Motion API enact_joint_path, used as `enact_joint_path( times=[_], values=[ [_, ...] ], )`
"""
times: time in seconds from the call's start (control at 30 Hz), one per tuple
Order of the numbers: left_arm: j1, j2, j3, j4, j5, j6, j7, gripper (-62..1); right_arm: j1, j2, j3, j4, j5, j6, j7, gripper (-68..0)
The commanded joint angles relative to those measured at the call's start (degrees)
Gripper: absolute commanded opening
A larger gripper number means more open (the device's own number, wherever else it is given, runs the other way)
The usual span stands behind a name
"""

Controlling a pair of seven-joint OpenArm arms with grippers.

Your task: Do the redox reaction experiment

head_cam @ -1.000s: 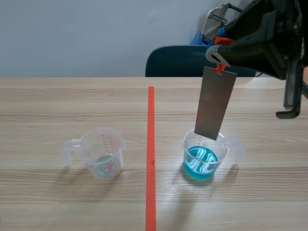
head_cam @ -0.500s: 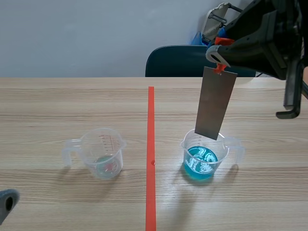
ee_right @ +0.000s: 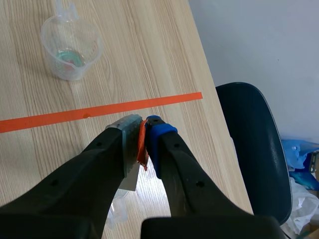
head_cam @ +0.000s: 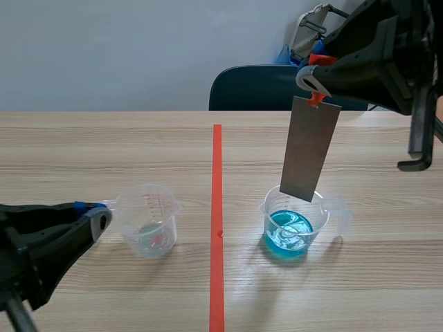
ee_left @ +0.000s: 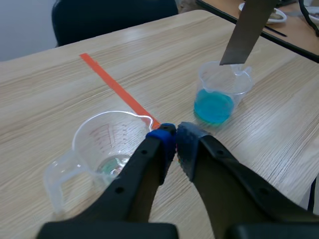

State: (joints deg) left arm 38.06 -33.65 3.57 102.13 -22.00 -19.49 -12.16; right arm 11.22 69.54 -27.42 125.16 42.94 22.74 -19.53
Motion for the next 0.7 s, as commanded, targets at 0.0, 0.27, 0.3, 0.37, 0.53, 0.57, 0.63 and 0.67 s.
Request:
enact_joint_path(
  times=[0.0, 0.27, 0.3, 0.37, 0.53, 0.57, 0.63, 0.67],
  values=[
    [-2.6, 0.1, 2.3, -0.6, 0.4, 1.0, -0.9, -58.2, 0.7, 0.3, 0.9, 0.5, 0.2, -0.4, 0.8, -66.9],
    [-18.3, 1.5, 16.5, -10.5, 0.4, 5.0, -0.8, -58.3, 0.7, 0.3, 0.9, 0.5, 0.2, -0.4, 0.6, -66.9],
    [-20.1, 1.9, 17.9, -11.9, 0.4, 5.1, -0.8, -58.3, 0.7, 0.3, 0.9, 0.5, 0.2, -0.4, 0.6, -66.9],
    [-23.6, 2.9, 20.7, -14.6, 0.4, 5.2, -0.8, -58.3, 0.7, 0.3, 0.9, 0.5, 0.2, -0.4, 0.6, -66.9],
    [-31.0, 5.7, 26.7, -20.6, 0.4, 5.3, -0.8, -58.3, 0.7, 0.3, 0.9, 0.5, 0.2, -0.4, 0.6, -66.9],
    [-32.4, 6.3, 27.7, -21.7, 0.4, 5.4, -0.7, -58.3, 0.7, 0.3, 0.9, 0.5, 0.2, -0.4, 0.6, -66.9],
    [-34.9, 7.7, 29.5, -23.8, 0.4, 5.8, -0.1, -58.3, 0.7, 0.3, 0.9, 0.5, 0.2, -0.4, 0.6, -66.9],
    [-36.1, 8.5, 30.3, -24.7, 0.4, 6.5, 0.2, -58.3, 0.7, 0.3, 0.9, 0.5, 0.2, -0.4, 0.6, -66.9]
  ],
)
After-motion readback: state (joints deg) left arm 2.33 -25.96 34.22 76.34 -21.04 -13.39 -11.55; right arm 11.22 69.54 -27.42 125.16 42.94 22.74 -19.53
